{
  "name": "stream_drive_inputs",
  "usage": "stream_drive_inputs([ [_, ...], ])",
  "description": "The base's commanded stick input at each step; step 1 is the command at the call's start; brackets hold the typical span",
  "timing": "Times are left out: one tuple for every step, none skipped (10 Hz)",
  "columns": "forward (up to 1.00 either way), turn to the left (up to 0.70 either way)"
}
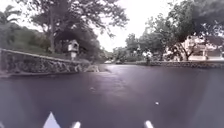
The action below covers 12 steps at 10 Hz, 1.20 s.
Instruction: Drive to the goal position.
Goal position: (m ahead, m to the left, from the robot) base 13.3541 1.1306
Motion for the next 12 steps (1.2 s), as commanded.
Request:
stream_drive_inputs([
  [0.7,0.0],
  [0.7,0.0],
  [0.7,0.0],
  [0.7,0.0],
  [0.7,0.0],
  [0.7,0.0],
  [0.7,0.0],
  [0.7,0.0],
  [0.7,0.0],
  [0.7,0.0],
  [0.7,0.0],
  [0.7,0.0],
])
